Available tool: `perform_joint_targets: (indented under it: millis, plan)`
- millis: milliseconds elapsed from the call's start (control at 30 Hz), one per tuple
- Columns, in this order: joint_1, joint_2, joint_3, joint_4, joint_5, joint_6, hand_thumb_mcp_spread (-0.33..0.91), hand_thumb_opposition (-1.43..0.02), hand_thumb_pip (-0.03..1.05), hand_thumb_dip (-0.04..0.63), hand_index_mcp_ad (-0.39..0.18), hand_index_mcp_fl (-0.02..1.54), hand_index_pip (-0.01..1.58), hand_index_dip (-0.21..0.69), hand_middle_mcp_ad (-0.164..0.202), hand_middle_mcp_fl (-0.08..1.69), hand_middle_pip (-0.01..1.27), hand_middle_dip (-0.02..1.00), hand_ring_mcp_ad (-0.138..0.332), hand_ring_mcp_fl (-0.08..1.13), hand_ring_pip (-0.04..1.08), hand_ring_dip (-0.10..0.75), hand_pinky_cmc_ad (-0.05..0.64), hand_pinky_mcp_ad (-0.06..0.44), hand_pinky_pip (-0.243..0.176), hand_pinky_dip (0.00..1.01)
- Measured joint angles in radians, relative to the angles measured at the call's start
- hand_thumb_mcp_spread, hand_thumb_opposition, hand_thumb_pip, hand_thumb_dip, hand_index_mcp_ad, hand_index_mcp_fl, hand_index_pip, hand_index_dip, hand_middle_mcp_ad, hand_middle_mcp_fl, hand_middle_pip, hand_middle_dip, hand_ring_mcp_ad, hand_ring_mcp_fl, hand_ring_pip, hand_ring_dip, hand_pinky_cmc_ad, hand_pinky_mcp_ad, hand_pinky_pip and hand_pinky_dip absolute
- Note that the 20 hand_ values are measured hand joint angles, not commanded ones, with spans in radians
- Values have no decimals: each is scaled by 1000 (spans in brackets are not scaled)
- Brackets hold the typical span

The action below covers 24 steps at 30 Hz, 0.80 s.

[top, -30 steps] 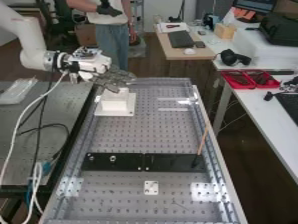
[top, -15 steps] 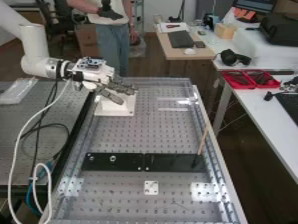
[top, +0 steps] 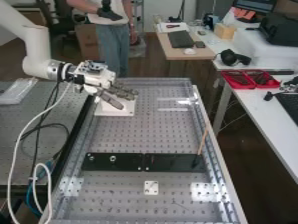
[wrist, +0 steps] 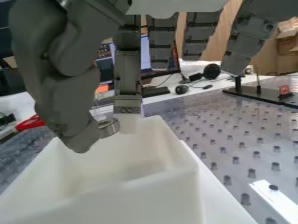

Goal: Grab the bearing and place it in the white container

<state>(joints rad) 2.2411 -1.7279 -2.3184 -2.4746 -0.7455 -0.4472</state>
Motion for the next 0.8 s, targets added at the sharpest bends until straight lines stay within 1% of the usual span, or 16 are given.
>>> perform_joint_targets:
  millis: [33,100,133,233,367,400,433,467,500,533,567,633,667,700,733,800]
  plan:
    - [0,-1,2,-9,1,2,374,-859,579,298,-58,340,1393,157,51,52,126,138,113,-3,87,51,386,295,-66,178]
    - [0,-4,12,-45,3,13,368,-860,581,298,-87,295,1372,169,51,52,127,138,113,-3,87,51,386,295,-66,178]
    - [0,-5,16,-63,5,21,368,-857,581,302,-103,215,1321,152,51,52,127,138,115,-3,87,51,389,295,-66,178]
    - [2,-6,21,-85,7,35,372,-850,581,302,-105,86,1204,106,51,52,126,138,113,-3,87,51,386,295,-66,178]
    - [6,-5,21,-95,11,40,349,-812,585,302,-106,87,1168,110,51,52,127,138,113,-3,87,51,391,295,-73,183]
    - [7,-4,21,-95,14,38,330,-806,632,283,-105,87,1152,110,49,52,127,138,113,-3,86,51,391,295,-73,190]
    - [7,-2,20,-95,15,37,337,-803,658,288,-108,84,1138,110,49,52,126,138,113,-5,82,51,391,291,-75,192]
    - [7,2,21,-95,17,36,319,-787,661,276,-105,84,1114,110,51,52,126,138,113,-2,80,51,393,295,-75,201]
    - [6,10,21,-98,17,34,316,-787,661,267,-103,54,1040,98,51,56,126,138,113,-2,80,51,393,291,-75,202]
    - [3,21,21,-101,16,29,305,-787,661,269,-103,-5,925,80,51,56,126,138,113,-2,80,51,393,291,-75,215]
    - [2,28,22,-102,16,27,305,-787,661,265,-103,-10,915,77,51,56,126,138,113,-2,80,51,393,295,-75,215]
    - [-8,71,26,-108,10,1,305,-787,661,265,-103,-10,918,79,51,56,126,138,113,-2,80,51,393,295,-75,220]
    - [-11,81,27,-108,8,-8,304,-785,661,265,-103,-7,913,75,51,56,126,138,113,-2,80,51,393,295,-80,227]
    - [-18,105,31,-111,1,-32,304,-791,661,265,-103,-7,899,75,51,56,126,138,113,-2,80,51,389,295,-89,227]
    - [-22,117,34,-112,-3,-44,304,-791,661,265,-103,-7,869,75,51,56,126,138,113,-2,80,51,389,291,-91,227]
    - [-44,163,46,-122,-31,-92,300,-771,651,265,-106,-3,819,75,51,21,126,138,113,-2,80,51,393,291,-91,227]
